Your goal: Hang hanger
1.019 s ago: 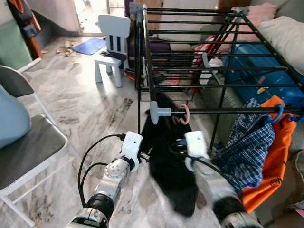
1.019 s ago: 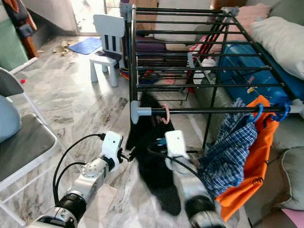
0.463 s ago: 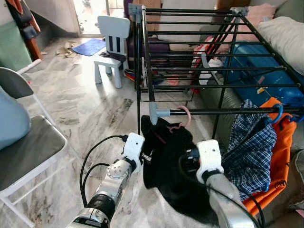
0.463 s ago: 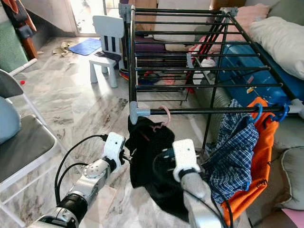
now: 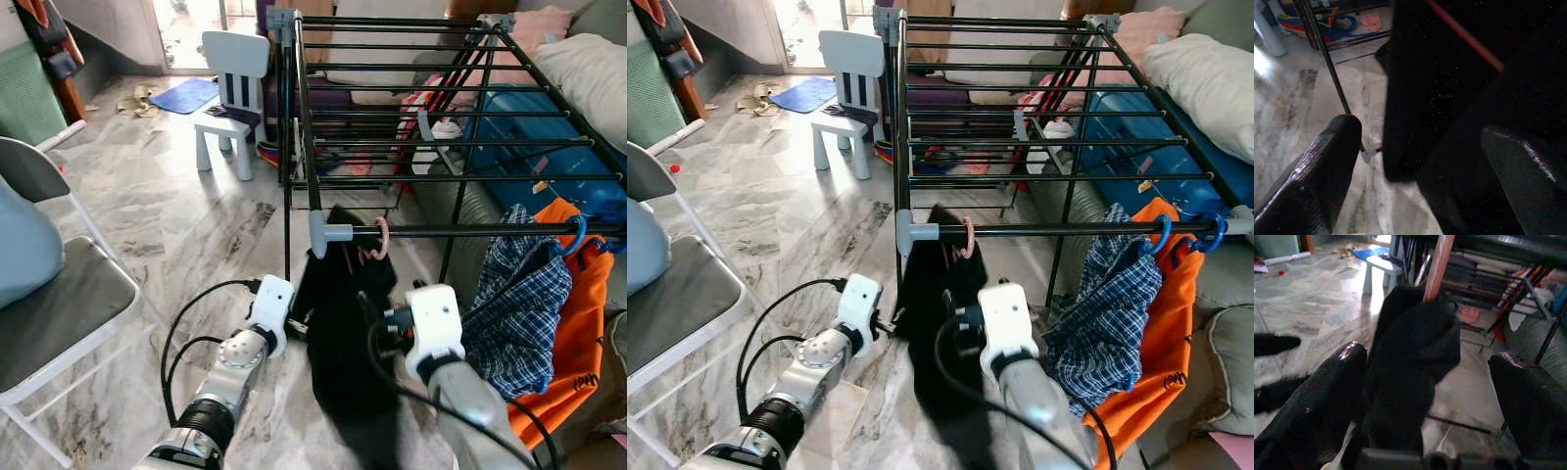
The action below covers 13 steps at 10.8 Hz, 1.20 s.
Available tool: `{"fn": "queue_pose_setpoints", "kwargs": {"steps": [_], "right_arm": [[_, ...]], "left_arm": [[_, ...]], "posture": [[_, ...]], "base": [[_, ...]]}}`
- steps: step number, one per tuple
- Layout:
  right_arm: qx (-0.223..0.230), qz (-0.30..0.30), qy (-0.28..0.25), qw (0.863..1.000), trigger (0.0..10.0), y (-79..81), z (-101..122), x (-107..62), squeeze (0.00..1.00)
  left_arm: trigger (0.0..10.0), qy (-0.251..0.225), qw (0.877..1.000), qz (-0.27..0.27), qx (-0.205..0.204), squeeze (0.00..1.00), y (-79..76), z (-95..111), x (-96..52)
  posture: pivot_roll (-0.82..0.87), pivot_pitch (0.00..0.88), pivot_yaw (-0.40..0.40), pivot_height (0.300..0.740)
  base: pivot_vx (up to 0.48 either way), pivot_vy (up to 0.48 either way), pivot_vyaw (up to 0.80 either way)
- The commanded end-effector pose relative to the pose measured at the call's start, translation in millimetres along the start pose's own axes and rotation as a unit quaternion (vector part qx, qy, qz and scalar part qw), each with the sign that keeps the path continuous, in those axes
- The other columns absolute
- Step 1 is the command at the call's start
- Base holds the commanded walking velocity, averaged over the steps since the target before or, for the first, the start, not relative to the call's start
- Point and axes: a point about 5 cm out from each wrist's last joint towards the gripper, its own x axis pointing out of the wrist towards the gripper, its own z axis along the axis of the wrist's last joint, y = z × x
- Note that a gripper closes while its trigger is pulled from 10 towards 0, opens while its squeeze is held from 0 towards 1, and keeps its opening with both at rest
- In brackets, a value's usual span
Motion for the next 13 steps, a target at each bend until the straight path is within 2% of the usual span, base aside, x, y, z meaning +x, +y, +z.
{"fn": "queue_pose_setpoints", "kwargs": {"steps": [1, 6, 7, 8, 10, 12, 13], "right_arm": [[0.004, -0.003, -0.006, 1.000, 10.0, -0.9, 4, -3.5, 1.00], [0.028, -0.026, -0.049, 0.998, 10.0, -10.0, 14, -31.1, 1.00], [0.035, -0.029, -0.060, 0.997, 10.0, -7.6, 15, -35.3, 1.00], [0.037, -0.030, -0.065, 0.997, 10.0, -5.7, 15, -37.8, 1.00], [0.029, -0.052, -0.072, 0.996, 10.0, -11.4, 15, -42.6, 1.00], [0.013, -0.092, -0.062, 0.994, 10.0, -22.2, 8, -51.8, 1.00], [0.008, -0.107, -0.058, 0.993, 10.0, -27.1, 7, -58.7, 0.62]], "left_arm": [[10.0, -0.001, 1.000, -0.003, 0.010, 0.00, 1.8, 2, -0.3], [10.0, -0.028, 0.999, -0.024, 0.034, 0.00, 11.5, 12, -3.0], [10.0, -0.047, 0.996, -0.015, 0.069, 0.00, 19.0, 19, -3.8], [10.0, -0.059, 0.995, -0.007, 0.077, 0.00, 25.9, 26, -3.1], [10.0, -0.081, 0.995, 0.022, 0.060, 0.00, 41.4, 42, -2.8], [10.0, -0.112, 0.992, 0.024, 0.045, 0.00, 45.9, 47, -12.0], [10.0, -0.120, 0.992, 0.031, 0.032, 0.00, 43.3, 45, -18.7]], "posture": [[0.04, 0.000, -0.038, 0.740], [0.03, 0.000, -0.043, 0.740], [0.03, 0.000, -0.045, 0.740], [0.03, 0.000, -0.045, 0.740], [0.02, 0.000, -0.039, 0.740], [0.03, 0.000, -0.034, 0.740], [0.03, 0.000, -0.033, 0.740]], "base": [[0.000, 0.000, 0.00], [0.000, 0.000, 0.00], [0.000, 0.000, 0.00], [0.000, 0.000, 0.00], [0.000, 0.000, 0.00], [0.000, 0.000, 0.00], [0.000, 0.000, 0.00]]}}
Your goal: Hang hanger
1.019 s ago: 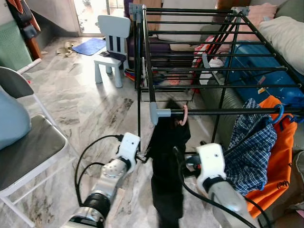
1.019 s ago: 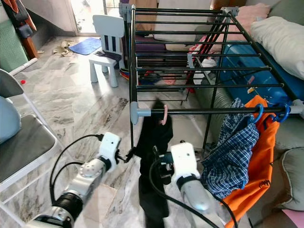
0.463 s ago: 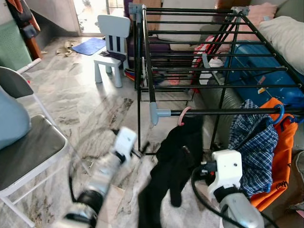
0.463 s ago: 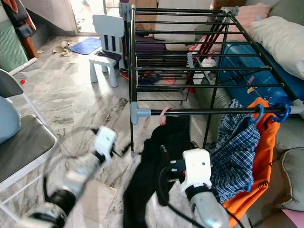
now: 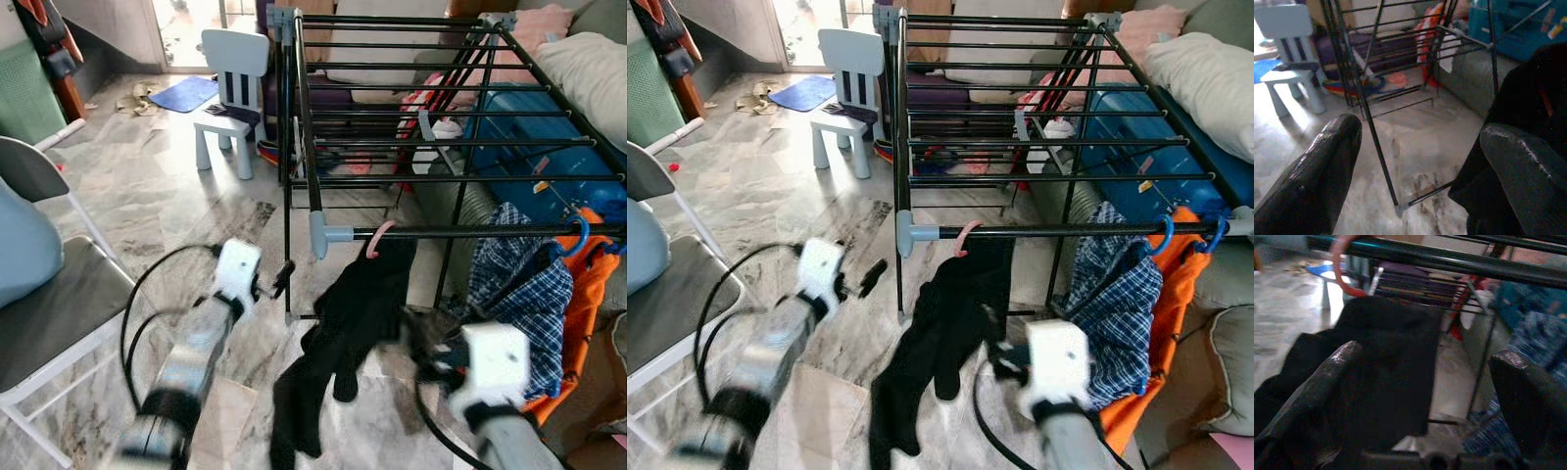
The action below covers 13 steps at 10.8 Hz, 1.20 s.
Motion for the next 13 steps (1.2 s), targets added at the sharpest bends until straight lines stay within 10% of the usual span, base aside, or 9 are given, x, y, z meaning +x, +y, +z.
{"fn": "queue_pose_setpoints", "kwargs": {"steps": [1, 13], "right_arm": [[-0.001, -0.019, -0.017, 1.000, 10.0, -6.9, 8, -3.2, 0.00], [-0.009, -0.011, 0.003, 1.000, 10.0, -11.0, 6, -2.7, 0.00]], "left_arm": [[10.0, -0.009, 1.000, 0.003, -0.003, 0.00, -2.1, 7, -0.3], [10.0, 0.030, 0.999, 0.001, 0.011, 0.00, -13.2, 6, -5.0]], "posture": [[0.03, 0.000, -0.032, 0.740], [0.00, 0.000, -0.051, 0.740]], "base": [[0.000, 0.000, 0.00], [0.000, 0.000, 0.00]]}}
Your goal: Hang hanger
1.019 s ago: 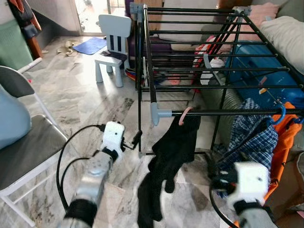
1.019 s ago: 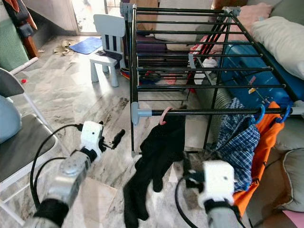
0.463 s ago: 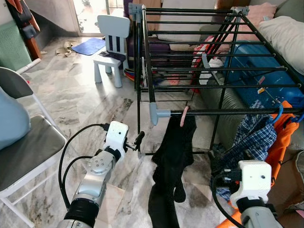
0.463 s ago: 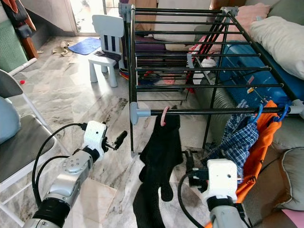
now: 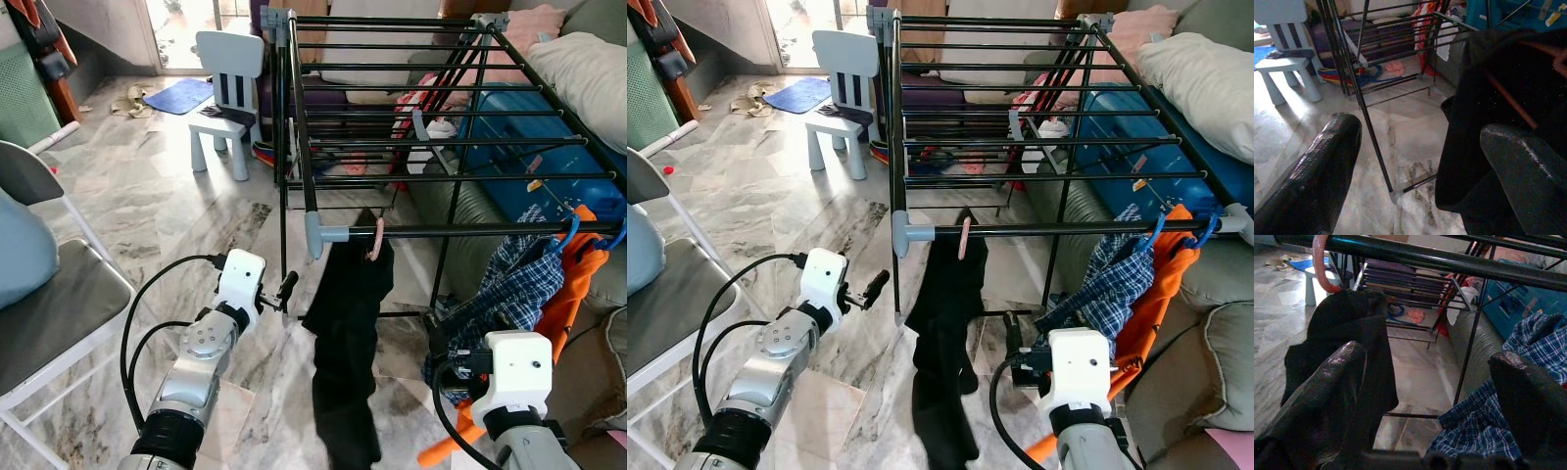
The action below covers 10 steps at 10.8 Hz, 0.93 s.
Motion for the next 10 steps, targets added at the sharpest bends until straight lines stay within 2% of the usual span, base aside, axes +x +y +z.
{"fn": "queue_pose_setpoints", "kwargs": {"steps": [1, 10], "right_arm": [[0.003, 0.005, 0.001, 1.000, 10.0, 1.8, 1.3, -1.0, 0.00], [0.013, 0.005, 0.008, 1.000, 10.0, 5.5, -1.8, -1.6, 0.00]], "left_arm": [[10.0, 0.000, 1.000, -0.002, 0.011, 0.00, 0.2, 2.3, -0.9], [10.0, 0.010, 1.000, -0.007, 0.020, 0.00, 0.2, 2.5, -3.7]], "posture": [[0.00, 0.000, -0.047, 0.740], [0.01, 0.018, -0.040, 0.740]], "base": [[-0.240, 0.000, 0.00], [-0.269, 0.000, 0.00]]}}
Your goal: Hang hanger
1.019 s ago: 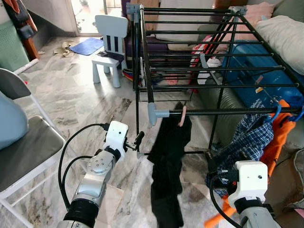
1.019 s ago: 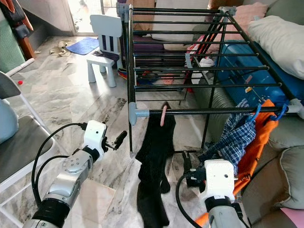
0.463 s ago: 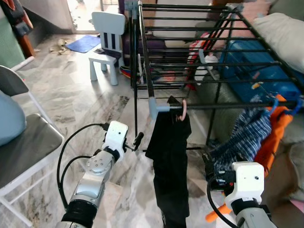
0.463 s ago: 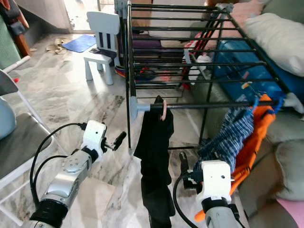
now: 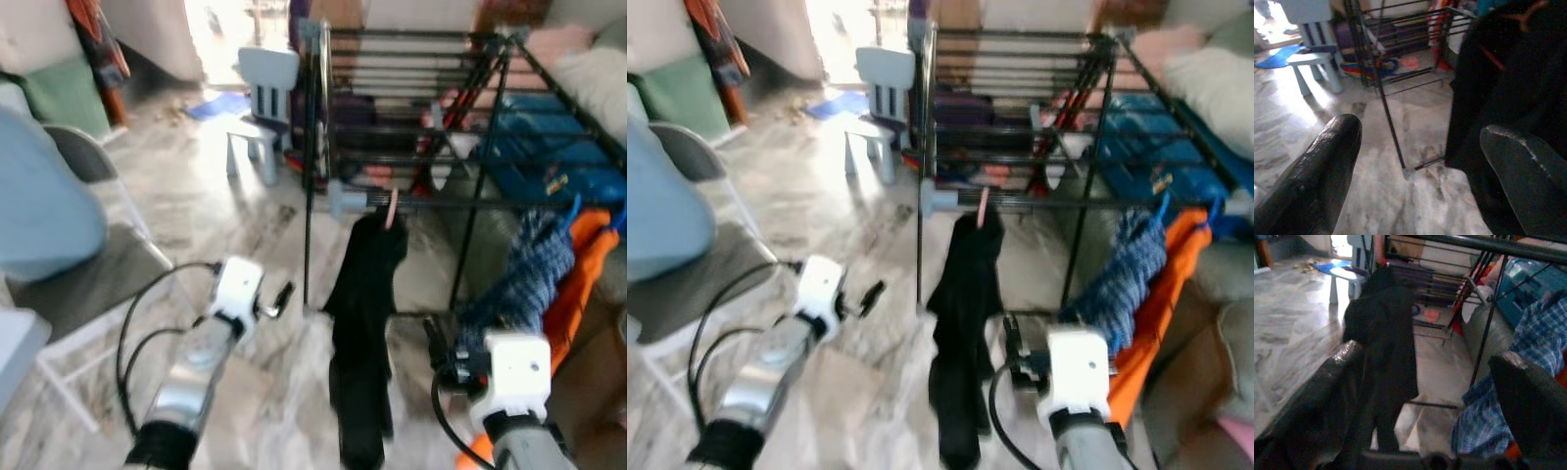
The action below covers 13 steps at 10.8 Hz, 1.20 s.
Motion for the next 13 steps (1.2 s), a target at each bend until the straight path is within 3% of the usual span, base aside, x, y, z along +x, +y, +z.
{"fn": "queue_pose_setpoints", "kwargs": {"steps": [1, 4, 6, 8, 10, 11, 13], "right_arm": [[0.003, 0.001, -0.005, 1.000, 10.0, -0.4, 3, 0.5, 0.00], [0.004, 0.003, -0.005, 1.000, 10.0, 0.3, 3, 0.0, 0.00], [0.008, -0.026, -0.039, 0.999, 10.0, -5.4, 9, -1.7, 0.00], [0.002, -0.053, -0.048, 0.997, 10.0, -11.3, 7, -5.2, 0.00], [-0.002, -0.057, -0.044, 0.997, 10.0, -12.5, 2, -2.6, 0.00], [-0.003, -0.057, -0.049, 0.997, 10.0, -13.2, 3, 2.3, 0.00], [-0.032, -0.050, -0.072, 0.996, 10.0, -27.2, 15, 17.8, 0.00]], "left_arm": [[10.0, -0.001, 1.000, -0.004, 0.011, 0.00, -0.5, 3, 1.2], [10.0, 0.002, 1.000, -0.003, 0.012, 0.00, -0.4, 3, 1.0], [10.0, 0.000, 1.000, 0.000, 0.012, 0.00, 0.7, 4, 1.6], [10.0, -0.022, 1.000, 0.020, -0.005, 0.00, 10.1, 13, 3.5], [10.0, -0.050, 0.998, 0.011, 0.039, 0.00, 21.5, 28, 10.8], [10.0, -0.054, 0.998, 0.024, 0.037, 0.00, 31.6, 37, 17.0], [10.0, -0.078, 0.991, -0.035, 0.105, 0.00, 35.1, 57, 25.4]], "posture": [[0.01, 0.023, -0.042, 0.740], [0.01, 0.024, -0.046, 0.740], [0.02, 0.016, -0.048, 0.740], [0.02, 0.011, -0.044, 0.740], [0.02, 0.008, -0.046, 0.740], [0.02, 0.002, -0.044, 0.740], [0.04, 0.000, -0.044, 0.740]], "base": [[-0.277, 0.000, 0.00], [-0.307, 0.000, 0.00], [-0.298, 0.000, 0.00], [0.000, 0.000, 0.00], [0.000, 0.000, 0.00], [0.000, 0.000, 0.00], [0.000, 0.000, 0.00]]}}
